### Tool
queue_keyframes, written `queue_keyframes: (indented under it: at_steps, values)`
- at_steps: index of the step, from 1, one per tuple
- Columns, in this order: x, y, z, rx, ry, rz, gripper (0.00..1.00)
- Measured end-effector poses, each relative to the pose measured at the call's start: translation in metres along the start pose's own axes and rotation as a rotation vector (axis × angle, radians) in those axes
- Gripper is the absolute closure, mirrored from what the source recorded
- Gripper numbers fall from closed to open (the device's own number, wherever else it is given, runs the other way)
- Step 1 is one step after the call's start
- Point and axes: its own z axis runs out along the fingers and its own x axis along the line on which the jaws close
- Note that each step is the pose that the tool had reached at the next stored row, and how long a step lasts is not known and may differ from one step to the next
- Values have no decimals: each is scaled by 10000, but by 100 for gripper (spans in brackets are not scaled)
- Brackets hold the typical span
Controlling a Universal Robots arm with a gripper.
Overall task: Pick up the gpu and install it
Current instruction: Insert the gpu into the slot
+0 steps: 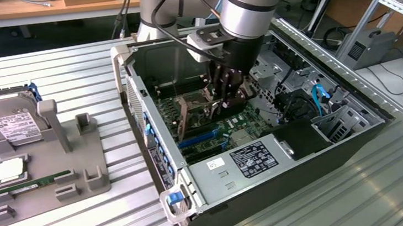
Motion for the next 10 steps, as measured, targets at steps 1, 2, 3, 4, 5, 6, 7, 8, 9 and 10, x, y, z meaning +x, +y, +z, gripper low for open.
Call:
queue_keyframes:
  at_steps: [1,2,3,4,5,6,7,8,9,10]
  values:
    - [-1,17,5,0,-1,0,73]
    - [-2,44,10,3,-1,7,73]
    - [-2,53,14,6,-40,25,73]
    - [-3,59,16,12,-154,39,73]
    - [-2,62,18,17,-252,40,73]
    - [1,73,24,23,-273,50,73]
    - [1,78,35,26,-262,130,73]
    - [1,78,43,28,-242,303,73]
    - [1,78,47,30,-231,420,73]
    - [1,78,52,33,-218,607,73]
